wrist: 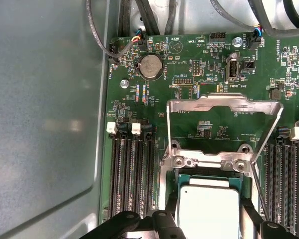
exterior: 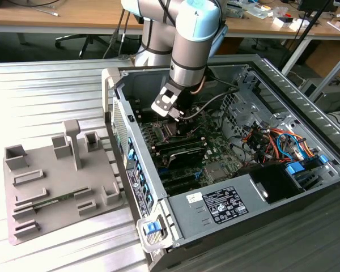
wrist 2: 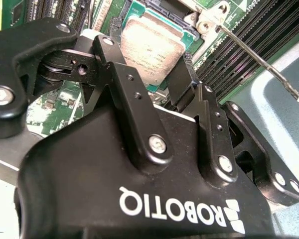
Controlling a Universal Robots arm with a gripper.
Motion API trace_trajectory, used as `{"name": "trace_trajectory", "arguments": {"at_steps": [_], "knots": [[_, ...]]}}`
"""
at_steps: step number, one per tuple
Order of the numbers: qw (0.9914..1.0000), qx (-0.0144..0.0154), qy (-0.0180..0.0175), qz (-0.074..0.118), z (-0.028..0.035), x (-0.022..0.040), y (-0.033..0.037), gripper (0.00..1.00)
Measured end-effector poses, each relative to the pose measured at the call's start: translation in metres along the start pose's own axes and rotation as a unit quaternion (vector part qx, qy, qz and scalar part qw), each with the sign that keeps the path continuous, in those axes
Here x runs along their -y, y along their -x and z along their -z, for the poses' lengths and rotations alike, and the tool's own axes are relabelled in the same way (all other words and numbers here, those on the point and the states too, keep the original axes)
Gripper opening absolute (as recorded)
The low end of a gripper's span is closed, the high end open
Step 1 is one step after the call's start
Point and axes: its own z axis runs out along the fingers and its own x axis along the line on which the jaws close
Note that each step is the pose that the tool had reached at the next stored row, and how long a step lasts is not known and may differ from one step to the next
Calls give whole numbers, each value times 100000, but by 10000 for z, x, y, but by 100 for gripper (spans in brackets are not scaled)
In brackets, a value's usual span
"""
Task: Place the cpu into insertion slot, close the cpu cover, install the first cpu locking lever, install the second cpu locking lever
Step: 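Place the cpu into insertion slot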
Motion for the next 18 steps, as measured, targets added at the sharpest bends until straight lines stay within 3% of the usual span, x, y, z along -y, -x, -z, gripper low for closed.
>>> {"name": "trace_trajectory", "arguments": {"at_steps": [6,7,11,14,18], "knots": [[100000,-37,25,-1,-3,-1,-1,56],[100000,-24,14,-3,-3,-1,-1,62],[100000,-16,5,-5,-2,0,0,62],[99999,-351,16,-23,26,-3,1,62],[99999,-440,-17,-37,28,-12,1,62]]}}
